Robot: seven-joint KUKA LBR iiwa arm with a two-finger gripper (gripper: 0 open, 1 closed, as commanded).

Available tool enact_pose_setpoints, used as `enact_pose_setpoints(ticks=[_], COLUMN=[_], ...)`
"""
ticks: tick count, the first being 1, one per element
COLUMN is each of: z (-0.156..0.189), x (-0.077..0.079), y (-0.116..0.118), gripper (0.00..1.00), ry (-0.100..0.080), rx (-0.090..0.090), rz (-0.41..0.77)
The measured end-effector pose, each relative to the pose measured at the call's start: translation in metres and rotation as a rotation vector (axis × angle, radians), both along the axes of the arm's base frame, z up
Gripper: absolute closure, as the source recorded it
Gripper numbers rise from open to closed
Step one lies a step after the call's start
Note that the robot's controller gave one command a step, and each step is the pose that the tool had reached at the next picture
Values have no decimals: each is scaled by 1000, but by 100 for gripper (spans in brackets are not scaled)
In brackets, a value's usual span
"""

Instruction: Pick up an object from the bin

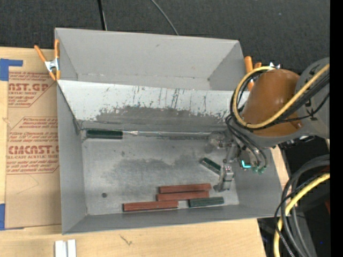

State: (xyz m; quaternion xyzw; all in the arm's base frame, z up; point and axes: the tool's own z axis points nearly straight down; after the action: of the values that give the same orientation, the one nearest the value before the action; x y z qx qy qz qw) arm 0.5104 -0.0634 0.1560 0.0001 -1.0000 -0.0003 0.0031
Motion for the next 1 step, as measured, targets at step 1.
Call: enact_pose_setpoints(ticks=[1], z=[3], x=[2], y=[0], gripper=[0], ry=[-7], rx=[-1], rz=[1])
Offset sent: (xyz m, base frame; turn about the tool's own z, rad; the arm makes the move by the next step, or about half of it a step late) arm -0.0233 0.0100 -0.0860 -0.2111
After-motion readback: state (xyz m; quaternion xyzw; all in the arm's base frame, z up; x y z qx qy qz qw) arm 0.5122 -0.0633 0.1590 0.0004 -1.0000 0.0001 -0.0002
